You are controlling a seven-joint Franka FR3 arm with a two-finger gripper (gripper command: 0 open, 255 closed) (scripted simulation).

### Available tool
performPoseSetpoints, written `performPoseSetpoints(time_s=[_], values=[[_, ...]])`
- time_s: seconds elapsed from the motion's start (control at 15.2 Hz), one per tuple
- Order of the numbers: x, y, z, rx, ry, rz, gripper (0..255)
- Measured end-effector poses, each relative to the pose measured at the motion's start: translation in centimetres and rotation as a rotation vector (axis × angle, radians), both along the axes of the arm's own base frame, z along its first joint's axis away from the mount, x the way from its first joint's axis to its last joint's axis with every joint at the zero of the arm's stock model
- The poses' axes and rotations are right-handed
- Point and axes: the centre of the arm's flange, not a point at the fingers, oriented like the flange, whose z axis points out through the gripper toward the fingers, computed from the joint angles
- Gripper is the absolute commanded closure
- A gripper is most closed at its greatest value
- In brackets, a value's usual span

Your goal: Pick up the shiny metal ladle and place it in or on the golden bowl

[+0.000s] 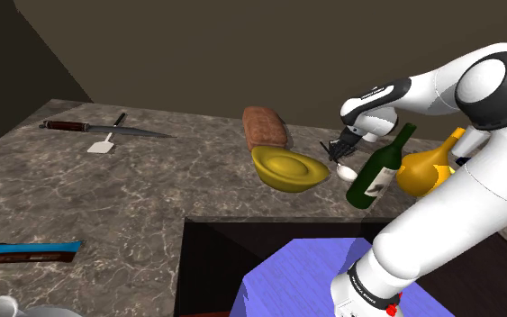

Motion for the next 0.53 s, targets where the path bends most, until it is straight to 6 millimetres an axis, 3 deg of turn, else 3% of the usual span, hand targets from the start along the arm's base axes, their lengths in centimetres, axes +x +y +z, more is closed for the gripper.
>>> performPoseSetpoints(time_s=[0.53], values=[[-0.20, 0.19, 0.84, 0.002, 0.004, -0.001, 255]])
